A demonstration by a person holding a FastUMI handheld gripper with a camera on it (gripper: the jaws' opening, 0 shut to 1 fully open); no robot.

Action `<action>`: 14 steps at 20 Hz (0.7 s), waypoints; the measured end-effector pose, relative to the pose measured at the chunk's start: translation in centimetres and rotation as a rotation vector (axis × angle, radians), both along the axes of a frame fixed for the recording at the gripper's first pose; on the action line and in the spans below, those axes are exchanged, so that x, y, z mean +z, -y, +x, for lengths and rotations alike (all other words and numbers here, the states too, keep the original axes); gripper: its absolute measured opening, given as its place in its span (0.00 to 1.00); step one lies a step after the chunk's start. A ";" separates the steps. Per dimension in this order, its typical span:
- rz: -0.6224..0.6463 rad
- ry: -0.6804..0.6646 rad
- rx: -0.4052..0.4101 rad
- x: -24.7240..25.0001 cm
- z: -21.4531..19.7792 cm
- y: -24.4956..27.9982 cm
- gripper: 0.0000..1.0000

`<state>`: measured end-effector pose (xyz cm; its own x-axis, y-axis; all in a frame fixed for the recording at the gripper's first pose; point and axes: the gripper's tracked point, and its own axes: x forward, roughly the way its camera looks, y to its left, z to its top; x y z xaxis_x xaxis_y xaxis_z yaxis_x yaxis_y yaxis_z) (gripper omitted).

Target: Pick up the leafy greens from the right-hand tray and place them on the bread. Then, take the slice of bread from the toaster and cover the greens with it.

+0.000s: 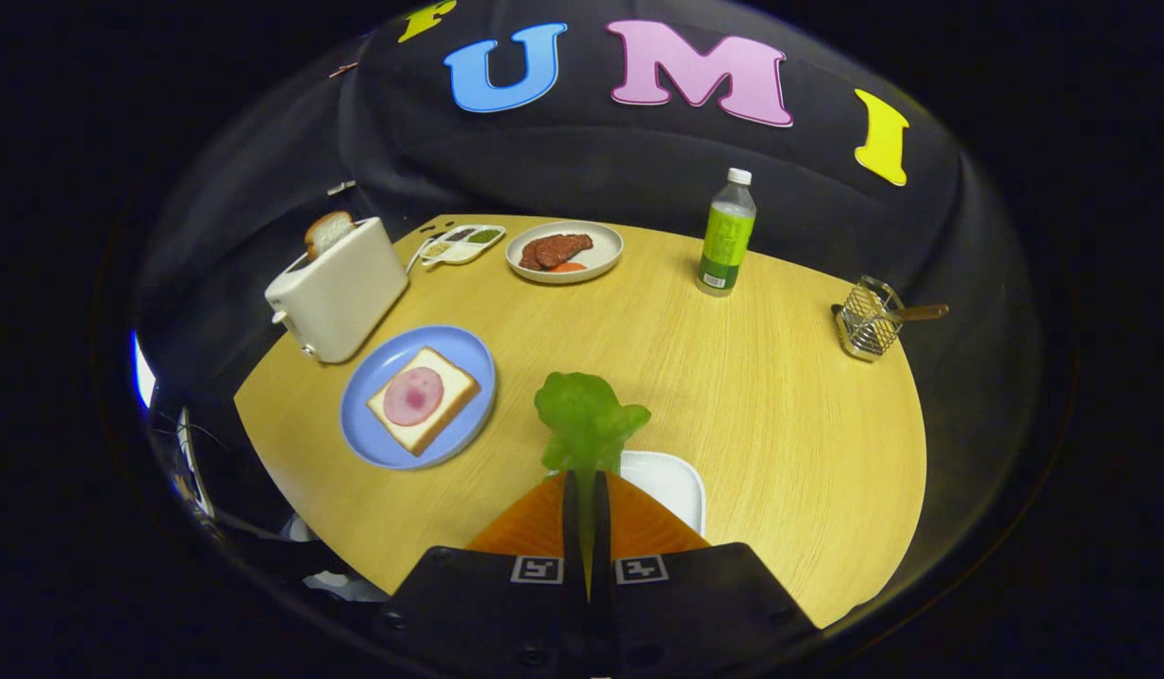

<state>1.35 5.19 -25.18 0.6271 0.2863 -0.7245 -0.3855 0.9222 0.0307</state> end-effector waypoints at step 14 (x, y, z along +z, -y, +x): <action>0.138 -0.032 0.188 -0.4 1.9 -18.4 0.05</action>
<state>3.22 23.64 -25.55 0.5310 0.4933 -0.6890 -0.5466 0.8207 0.1663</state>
